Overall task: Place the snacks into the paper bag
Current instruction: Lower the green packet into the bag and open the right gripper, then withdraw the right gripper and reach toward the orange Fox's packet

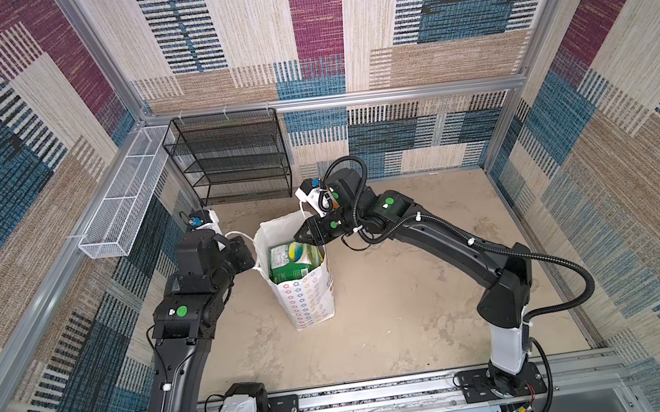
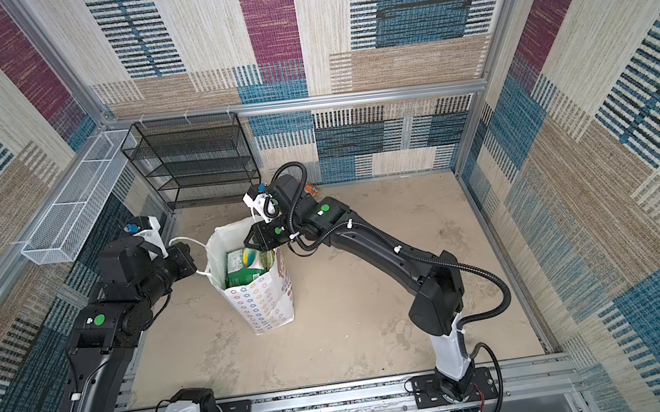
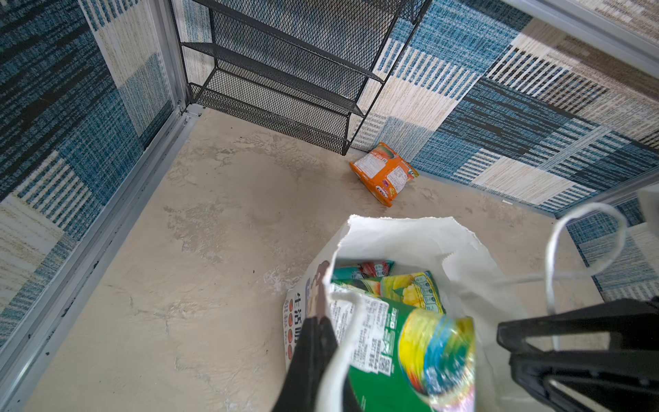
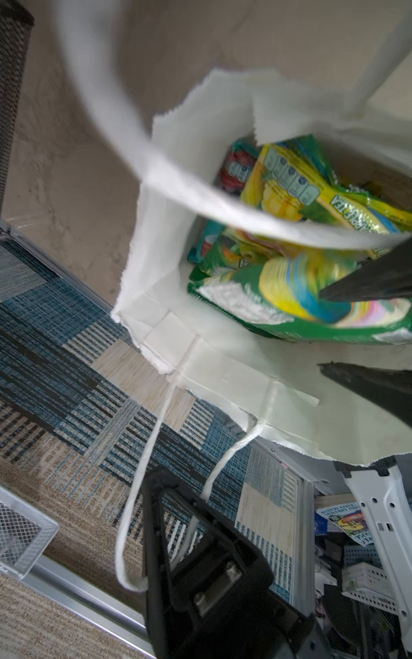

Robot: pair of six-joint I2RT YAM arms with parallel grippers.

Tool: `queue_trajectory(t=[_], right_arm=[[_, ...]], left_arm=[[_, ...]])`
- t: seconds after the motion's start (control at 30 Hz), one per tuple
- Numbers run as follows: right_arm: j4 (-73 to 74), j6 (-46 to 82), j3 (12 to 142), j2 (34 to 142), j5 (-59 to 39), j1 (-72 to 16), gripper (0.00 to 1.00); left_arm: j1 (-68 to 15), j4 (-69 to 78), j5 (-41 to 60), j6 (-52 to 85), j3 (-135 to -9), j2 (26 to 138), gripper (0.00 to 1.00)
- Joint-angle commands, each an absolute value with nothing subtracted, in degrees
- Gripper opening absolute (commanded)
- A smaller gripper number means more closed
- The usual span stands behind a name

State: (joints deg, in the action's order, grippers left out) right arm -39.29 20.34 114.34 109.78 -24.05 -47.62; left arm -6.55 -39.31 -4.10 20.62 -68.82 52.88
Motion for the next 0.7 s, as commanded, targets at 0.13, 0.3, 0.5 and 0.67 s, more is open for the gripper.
queue_trajectory(t=[0.13,0.3,0.5,0.67], right_arm=[[-39.6,18.4,116.0,107.8,-14.9,-48.0,0.38],[-36.7,17.0,115.9,105.4,-15.4,-48.3,0.46],[-33.9,15.9,116.5,102.8,-15.9,-48.4,0.6],[-32.7,13.9,117.7,100.4,-13.5,-48.3,0.75]], left_arm=[[-6.5,-37.4,-3.5,20.4,-68.9,52.9,0.01],[-6.5,-37.3,-3.5,20.4,-68.9,52.9,0.01],[-6.5,-37.4,-3.5,20.4,-68.9,52.8,0.01],[-6.5,-37.3,-3.5,20.4,-68.9,52.8,0.01]])
